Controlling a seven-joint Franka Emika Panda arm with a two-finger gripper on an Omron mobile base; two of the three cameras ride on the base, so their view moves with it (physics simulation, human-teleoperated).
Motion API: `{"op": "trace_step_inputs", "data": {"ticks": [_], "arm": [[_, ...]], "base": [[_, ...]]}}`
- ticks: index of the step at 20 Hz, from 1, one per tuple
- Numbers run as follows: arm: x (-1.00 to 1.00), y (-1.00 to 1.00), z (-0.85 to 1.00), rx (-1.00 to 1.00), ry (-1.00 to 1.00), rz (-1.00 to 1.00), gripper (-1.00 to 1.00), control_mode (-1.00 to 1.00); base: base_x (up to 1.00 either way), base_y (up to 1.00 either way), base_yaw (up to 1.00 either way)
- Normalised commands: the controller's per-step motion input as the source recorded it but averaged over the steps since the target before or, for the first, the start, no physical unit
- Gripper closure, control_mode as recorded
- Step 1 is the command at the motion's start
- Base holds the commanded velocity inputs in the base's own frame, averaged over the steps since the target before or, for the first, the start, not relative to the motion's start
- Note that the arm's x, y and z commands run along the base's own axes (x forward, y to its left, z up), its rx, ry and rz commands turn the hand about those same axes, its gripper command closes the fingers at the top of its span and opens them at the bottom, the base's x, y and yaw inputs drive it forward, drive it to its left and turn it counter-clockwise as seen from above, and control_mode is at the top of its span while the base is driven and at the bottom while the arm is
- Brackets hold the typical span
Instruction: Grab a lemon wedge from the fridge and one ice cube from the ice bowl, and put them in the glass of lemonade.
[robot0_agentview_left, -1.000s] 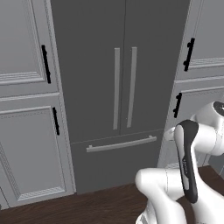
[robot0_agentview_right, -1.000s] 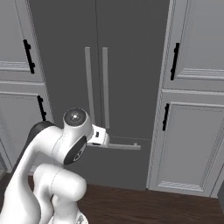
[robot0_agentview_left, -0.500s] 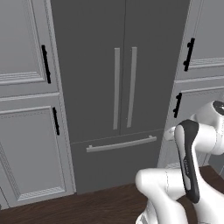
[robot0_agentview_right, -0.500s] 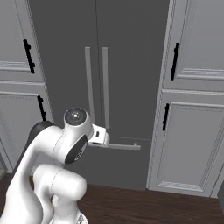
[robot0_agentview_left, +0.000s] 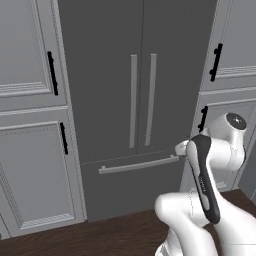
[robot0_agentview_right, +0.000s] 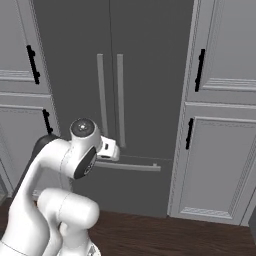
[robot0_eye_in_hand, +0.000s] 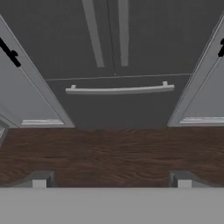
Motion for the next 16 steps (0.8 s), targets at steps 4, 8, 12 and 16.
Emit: {"op": "trace_step_inputs", "data": {"ticks": [4,8,12,16], "arm": [[1.00,0.94,-0.01,0.00,-0.02,0.00,-1.00,-1.00],[1.00,0.50,0.04,0.02,-0.11,0.00,-1.00,-1.00],[0.78,0.14,0.38,0.02,-0.19,-0.01,-1.00,-1.00],[0.57,0.00,0.81,0.07,-0.12,-0.05,-1.00,-1.00]], "base": [[0.00,0.00,0.00],[0.00,0.00,0.00],[0.00,0.00,0.00],[0.00,0.00,0.00]]}}
